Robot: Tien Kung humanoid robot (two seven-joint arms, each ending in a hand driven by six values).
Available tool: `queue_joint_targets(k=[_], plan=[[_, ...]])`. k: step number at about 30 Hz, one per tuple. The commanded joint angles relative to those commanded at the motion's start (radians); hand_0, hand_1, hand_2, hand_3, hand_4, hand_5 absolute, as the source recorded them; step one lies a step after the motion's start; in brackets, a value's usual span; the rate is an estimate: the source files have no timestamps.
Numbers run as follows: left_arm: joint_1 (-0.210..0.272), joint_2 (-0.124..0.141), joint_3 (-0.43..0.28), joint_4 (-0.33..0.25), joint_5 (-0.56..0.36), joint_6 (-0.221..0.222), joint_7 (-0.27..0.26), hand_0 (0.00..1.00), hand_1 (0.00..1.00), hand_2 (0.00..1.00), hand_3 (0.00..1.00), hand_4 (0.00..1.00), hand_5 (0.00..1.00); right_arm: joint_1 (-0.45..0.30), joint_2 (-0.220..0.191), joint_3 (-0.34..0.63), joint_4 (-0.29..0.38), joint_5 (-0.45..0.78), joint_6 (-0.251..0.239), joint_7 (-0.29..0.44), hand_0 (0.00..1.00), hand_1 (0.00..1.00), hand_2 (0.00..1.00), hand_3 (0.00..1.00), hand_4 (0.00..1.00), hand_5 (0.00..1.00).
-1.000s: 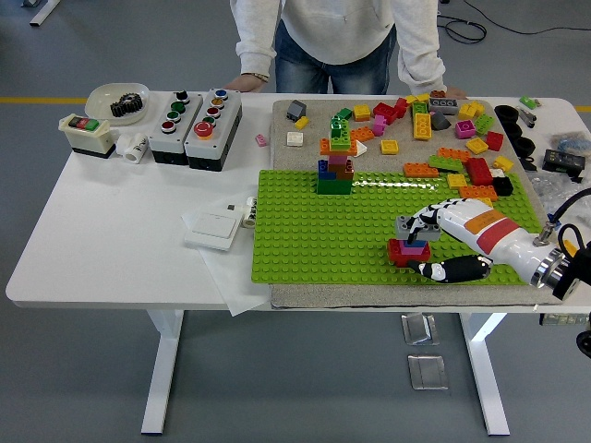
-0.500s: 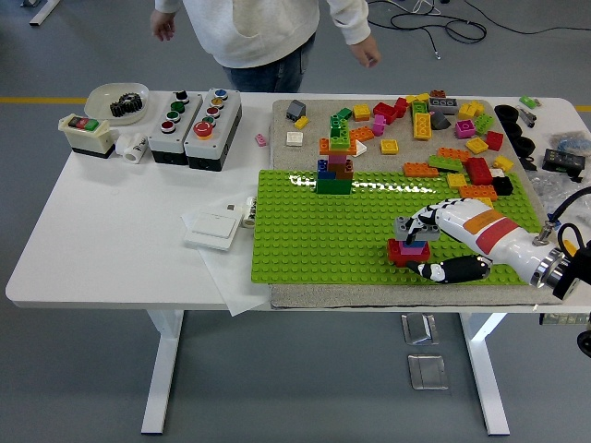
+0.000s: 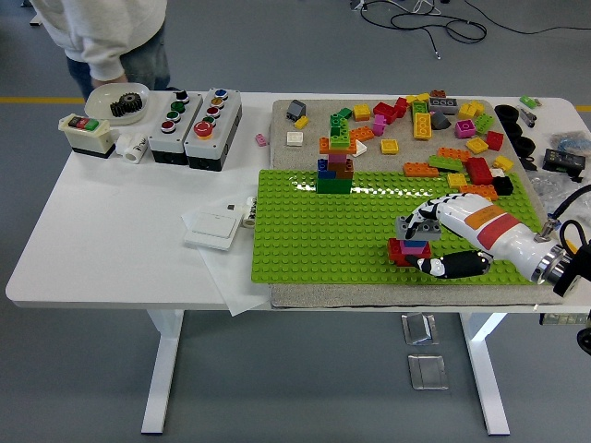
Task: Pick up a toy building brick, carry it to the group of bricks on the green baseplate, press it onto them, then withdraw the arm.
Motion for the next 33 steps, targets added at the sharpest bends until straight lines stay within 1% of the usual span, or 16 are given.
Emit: queue_joint_targets(k=[12, 15, 18, 19, 24, 25, 28, 30, 31, 33], plan=[[0.004, 0.001, -0.001, 0.0, 0.004, -0.002, 0.0, 0.779, 0.724, 0.65, 0.562, 0.591, 0.608, -0.006, -0.003, 0.032, 0.011, 0.011, -0.006, 0.002, 0.705, 0.672, 0.707, 0.569, 0.749, 0.482], [0.003, 0.001, 0.001, 0.0, 0.003, -0.002, 0.0, 0.779, 0.723, 0.649, 0.562, 0.591, 0.608, -0.009, 0.002, 0.065, 0.005, 0.039, -0.018, 0.005, 0.712, 0.675, 0.713, 0.573, 0.75, 0.479], [0.001, 0.001, 0.0, 0.0, 0.003, -0.002, 0.0, 0.779, 0.723, 0.649, 0.562, 0.591, 0.608, -0.011, 0.015, 0.105, -0.014, 0.097, -0.023, -0.009, 0.712, 0.675, 0.713, 0.573, 0.75, 0.479], [0.001, 0.001, 0.0, 0.0, 0.003, -0.002, 0.0, 0.779, 0.72, 0.648, 0.561, 0.591, 0.607, -0.012, 0.016, 0.11, -0.016, 0.106, -0.023, -0.011, 0.753, 0.709, 0.746, 0.617, 0.767, 0.48], [-0.003, 0.002, 0.002, 0.0, -0.001, -0.002, 0.0, 0.779, 0.72, 0.648, 0.561, 0.591, 0.607, -0.011, 0.032, 0.153, -0.058, 0.277, -0.013, -0.06, 0.753, 0.709, 0.746, 0.617, 0.767, 0.48], [-0.003, 0.001, 0.003, 0.0, -0.002, -0.001, 0.0, 0.779, 0.719, 0.648, 0.561, 0.59, 0.606, -0.013, 0.034, 0.162, -0.069, 0.314, -0.018, -0.063, 0.794, 0.743, 0.783, 0.716, 0.801, 0.493], [-0.004, 0.002, 0.005, 0.0, -0.007, -0.001, -0.001, 0.779, 0.719, 0.648, 0.561, 0.59, 0.606, -0.017, 0.038, 0.176, -0.088, 0.426, -0.03, -0.068, 0.794, 0.743, 0.783, 0.716, 0.801, 0.493], [-0.005, 0.002, 0.005, 0.0, -0.008, -0.001, -0.001, 0.779, 0.719, 0.648, 0.561, 0.59, 0.606, -0.02, 0.039, 0.183, -0.103, 0.5, -0.046, -0.07, 0.794, 0.743, 0.783, 0.716, 0.801, 0.493], [-0.006, 0.002, 0.005, 0.0, -0.007, -0.001, -0.001, 0.778, 0.719, 0.65, 0.562, 0.591, 0.606, -0.022, 0.041, 0.186, -0.114, 0.537, -0.057, -0.067, 0.817, 0.769, 0.821, 0.822, 0.829, 0.515], [-0.007, 0.001, 0.005, 0.0, -0.008, -0.001, -0.002, 0.778, 0.719, 0.65, 0.562, 0.591, 0.606, -0.025, 0.046, 0.193, -0.132, 0.608, -0.075, -0.059, 0.817, 0.769, 0.821, 0.822, 0.829, 0.515]])
